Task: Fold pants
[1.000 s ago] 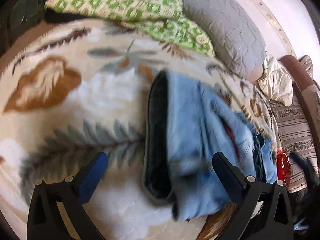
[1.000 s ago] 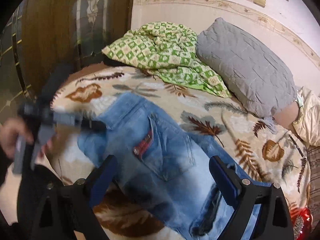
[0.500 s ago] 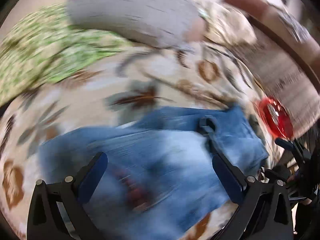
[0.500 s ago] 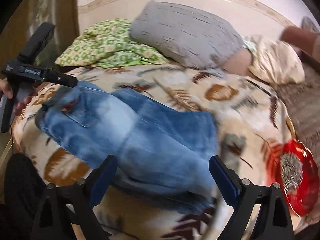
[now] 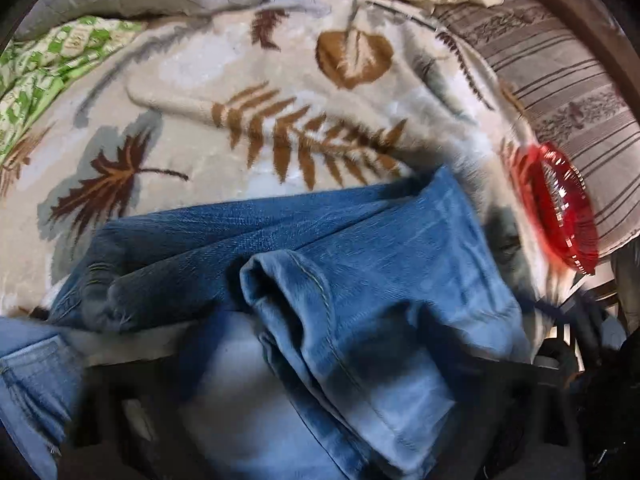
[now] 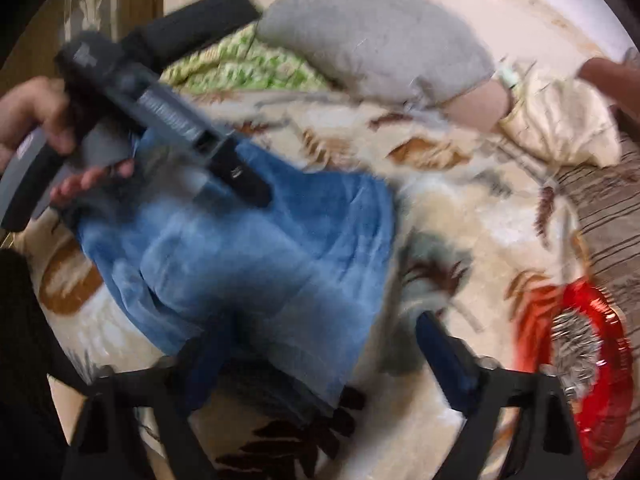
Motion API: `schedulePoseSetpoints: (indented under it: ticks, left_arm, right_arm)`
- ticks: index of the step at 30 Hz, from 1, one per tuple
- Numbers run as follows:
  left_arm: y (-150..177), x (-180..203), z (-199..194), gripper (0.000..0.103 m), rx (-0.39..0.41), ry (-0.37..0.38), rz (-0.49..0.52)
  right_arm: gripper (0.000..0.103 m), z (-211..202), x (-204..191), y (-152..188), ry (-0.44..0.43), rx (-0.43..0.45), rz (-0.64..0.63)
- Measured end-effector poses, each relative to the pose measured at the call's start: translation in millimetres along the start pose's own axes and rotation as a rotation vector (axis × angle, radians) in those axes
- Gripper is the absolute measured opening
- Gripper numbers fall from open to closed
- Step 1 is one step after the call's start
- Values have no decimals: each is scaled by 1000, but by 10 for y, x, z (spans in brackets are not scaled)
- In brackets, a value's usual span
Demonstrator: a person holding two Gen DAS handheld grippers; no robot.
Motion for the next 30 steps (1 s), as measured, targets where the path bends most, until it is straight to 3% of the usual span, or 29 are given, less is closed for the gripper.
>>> schedulePoseSetpoints:
  ticks: [1, 4, 6, 10, 12, 13, 14, 15, 16, 18, 21, 27, 30]
  left_arm:
    - [6, -32, 34, 32, -5, -27, 12]
    - [-21, -100, -50, 16, 26, 13, 8]
    - [-49, -204, -106, 16, 36, 65, -45]
    - [0, -229, 3, 16, 26, 29, -25]
    - [13, -230, -46, 24, 41, 15, -24]
    - [30, -227, -81, 49, 42, 7, -26]
    - [65, -232, -151, 62, 51, 2, -26]
    - [99, -226, -263, 84, 86, 2, -26]
    - [125, -227, -366, 90, 121, -7, -21]
    - [250, -225, -585, 90, 175, -33, 11]
    - [441, -123, -737, 90, 192, -36, 70]
    - [729, 47, -583, 90, 190, -129, 117]
    - [791, 112, -467, 82, 185, -153, 124]
  right_arm:
    - [50, 60, -16, 43, -25, -21, 16]
    - [40, 67, -101, 84, -19, -8, 8]
    - [36, 25, -148, 114, -54, -4, 25]
    - [36, -14, -215, 200, -57, -4, 17]
    - [38, -28, -204, 198, -50, -3, 19]
    - [43, -52, -182, 199, -49, 2, 27]
    - [61, -99, -144, 186, -47, 11, 44]
    - [76, -149, -111, 179, -49, 14, 59]
    - [79, -262, -71, 144, -47, 43, 71]
    - [80, -416, -5, 41, -51, 99, 69]
    - [81, -536, 137, -122, -13, 134, 48]
    - [81, -330, 336, -424, -41, 109, 14]
    - [80, -201, 346, -513, -74, 84, -17]
Point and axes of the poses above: each gripper's, at about its wrist camera, not at the fingertips, and z roughly the way its jaws point, x to its right, y to its underside, the point moved 9 cm from there along z, roughly the way its jaws point, and after that the axes turned 14 degrees about -y, right-handed, at the moved point
